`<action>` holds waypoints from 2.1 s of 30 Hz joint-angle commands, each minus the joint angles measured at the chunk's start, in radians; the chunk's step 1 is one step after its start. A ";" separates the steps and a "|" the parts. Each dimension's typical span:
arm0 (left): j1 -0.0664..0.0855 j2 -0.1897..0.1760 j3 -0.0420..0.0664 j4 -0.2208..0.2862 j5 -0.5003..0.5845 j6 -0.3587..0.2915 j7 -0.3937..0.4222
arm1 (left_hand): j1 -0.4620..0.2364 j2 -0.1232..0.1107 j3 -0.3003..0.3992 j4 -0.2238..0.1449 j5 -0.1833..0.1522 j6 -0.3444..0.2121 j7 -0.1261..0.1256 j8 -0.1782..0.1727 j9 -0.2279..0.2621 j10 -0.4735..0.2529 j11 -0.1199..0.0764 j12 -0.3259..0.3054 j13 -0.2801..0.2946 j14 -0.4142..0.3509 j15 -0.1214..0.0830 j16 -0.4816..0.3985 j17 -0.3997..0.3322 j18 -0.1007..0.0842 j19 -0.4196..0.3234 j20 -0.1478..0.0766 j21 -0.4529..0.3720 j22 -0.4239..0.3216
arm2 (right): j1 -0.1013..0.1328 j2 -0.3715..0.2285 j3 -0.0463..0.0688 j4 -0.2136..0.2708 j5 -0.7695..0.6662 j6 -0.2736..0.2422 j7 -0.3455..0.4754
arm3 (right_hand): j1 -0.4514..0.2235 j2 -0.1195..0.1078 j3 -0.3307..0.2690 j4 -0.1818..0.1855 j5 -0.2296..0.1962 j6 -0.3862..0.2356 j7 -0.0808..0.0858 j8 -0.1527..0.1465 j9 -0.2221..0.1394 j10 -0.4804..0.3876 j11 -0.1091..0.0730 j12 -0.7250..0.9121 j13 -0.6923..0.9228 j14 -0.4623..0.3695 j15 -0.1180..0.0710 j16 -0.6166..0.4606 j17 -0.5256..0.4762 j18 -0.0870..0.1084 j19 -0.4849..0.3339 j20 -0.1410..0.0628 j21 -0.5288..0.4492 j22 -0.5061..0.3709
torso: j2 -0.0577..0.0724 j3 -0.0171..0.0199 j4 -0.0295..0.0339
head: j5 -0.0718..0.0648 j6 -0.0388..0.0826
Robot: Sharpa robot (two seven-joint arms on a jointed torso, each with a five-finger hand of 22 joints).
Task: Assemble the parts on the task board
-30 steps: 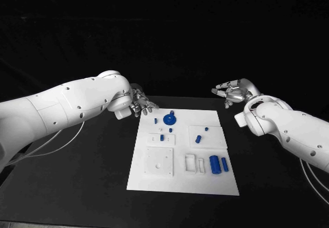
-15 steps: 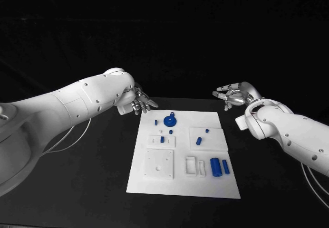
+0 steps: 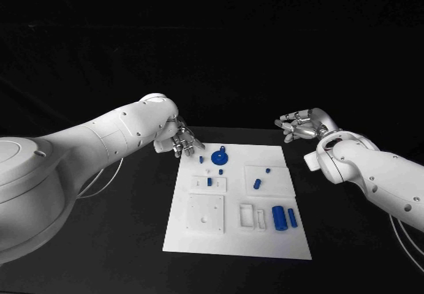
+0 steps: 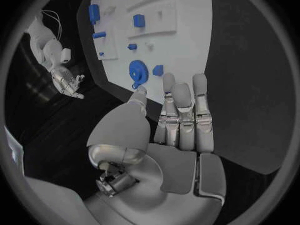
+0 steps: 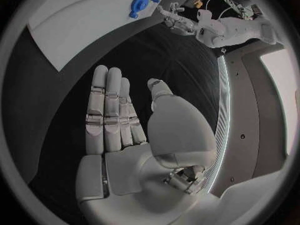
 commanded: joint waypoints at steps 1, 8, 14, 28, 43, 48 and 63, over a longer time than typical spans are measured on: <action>-0.008 0.009 0.000 -0.010 0.012 0.061 0.013 | -0.003 0.013 -0.002 0.001 -0.001 0.002 0.001 0.003 -0.003 0.000 0.000 -0.005 0.001 -0.005 -0.001 0.008 -0.001 -0.007 0.006 0.001 -0.006 0.004 | 0.001 0.002 0.001 0.002 0.012 -0.005 0.031 | 0.009 0.005 -0.005 0.002 0.005 0.003 0.005 -0.003 0.000 0.012 0.009 -0.048 -0.049 0.008 0.011 -0.064 -0.036 -0.017 -0.016 0.007 -0.001 -0.077 | 0.004 -0.0008 -0.0023 | -0.002 0.003; -0.016 0.016 0.000 -0.018 0.026 0.055 0.021 | -0.021 0.011 -0.008 0.020 -0.039 0.009 0.000 0.002 -0.011 0.003 -0.001 -0.004 0.002 -0.005 -0.002 0.019 0.002 -0.007 0.011 -0.001 -0.008 0.017 | 0.003 0.005 0.001 0.003 0.019 -0.003 0.035 | 0.009 0.004 -0.001 0.012 0.007 0.003 0.012 -0.004 0.000 0.040 0.027 -0.211 -0.186 -0.009 0.040 -0.200 -0.130 -0.020 -0.091 0.037 -0.004 -0.204 | 0.002 -0.0003 -0.0014 | -0.004 0.000; -0.021 0.022 0.000 -0.026 0.035 0.045 0.026 | -0.026 0.012 0.000 0.035 -0.048 0.008 0.000 0.003 -0.015 0.003 -0.001 -0.003 0.003 -0.006 -0.001 0.024 0.000 -0.006 0.013 0.000 -0.013 0.027 | 0.004 0.008 0.001 0.002 0.027 0.006 0.037 | 0.011 0.007 0.006 0.025 0.011 0.000 0.021 -0.003 0.000 0.085 0.053 -0.444 -0.284 -0.079 0.075 -0.207 -0.298 -0.014 -0.183 0.076 0.004 -0.276 | 0.001 -0.0005 -0.0006 | -0.005 0.000; -0.030 0.026 -0.001 -0.026 0.044 0.071 0.020 | 0.005 0.048 0.011 -0.012 0.009 0.027 -0.005 0.003 -0.016 0.006 -0.004 -0.005 0.002 -0.007 -0.003 0.032 -0.002 -0.007 0.018 -0.002 -0.022 0.036 | 0.004 0.012 0.001 0.000 0.035 0.019 0.037 | 0.010 0.011 0.003 0.018 0.013 -0.002 0.027 -0.003 0.000 0.071 0.070 -0.529 -0.286 -0.120 0.097 -0.208 -0.416 -0.009 -0.243 0.100 0.000 -0.278 | 0.002 -0.0001 0.0012 | -0.008 -0.001; -0.030 0.024 -0.001 -0.025 0.045 0.056 0.013 | 0.059 0.092 0.040 -0.074 0.063 0.050 -0.014 0.006 -0.014 0.012 -0.010 -0.008 0.001 -0.002 -0.008 0.035 -0.003 -0.010 0.023 -0.006 -0.022 0.037 | 0.004 0.018 0.001 -0.006 0.036 0.018 0.037 | 0.009 0.012 0.008 0.014 0.012 -0.003 0.028 -0.004 -0.001 0.066 0.071 -0.532 -0.287 -0.126 0.099 -0.208 -0.420 -0.008 -0.249 0.103 0.000 -0.278 | 0.002 -0.0004 -0.0003 | -0.005 -0.003; -0.030 0.025 -0.001 -0.025 0.047 0.043 0.021 | 0.072 0.102 0.047 -0.087 0.065 0.048 -0.014 0.003 -0.008 0.012 -0.010 -0.011 -0.001 -0.003 -0.009 0.035 -0.003 -0.011 0.022 -0.008 -0.021 0.038 | 0.004 0.019 0.001 -0.007 0.036 0.019 0.037 | 0.008 0.012 0.009 0.014 0.012 -0.002 0.028 -0.004 0.000 0.065 0.071 -0.532 -0.287 -0.128 0.099 -0.208 -0.420 -0.008 -0.250 0.104 0.000 -0.278 | 0.002 0.0000 0.0006 | -0.007 -0.001; -0.030 0.026 -0.001 -0.030 0.056 0.028 0.036 | 0.138 0.124 0.082 -0.143 0.148 0.033 -0.012 0.004 -0.008 0.011 -0.010 -0.020 -0.005 -0.004 -0.009 0.036 -0.004 -0.011 0.020 -0.007 -0.019 0.039 | 0.004 0.023 0.001 -0.010 0.036 0.023 0.035 | 0.006 0.012 0.011 0.012 0.012 -0.002 0.028 -0.004 0.000 0.065 0.072 -0.531 -0.286 -0.128 0.100 -0.207 -0.419 -0.008 -0.251 0.104 0.001 -0.278 | 0.002 -0.0008 0.0005 | -0.006 -0.002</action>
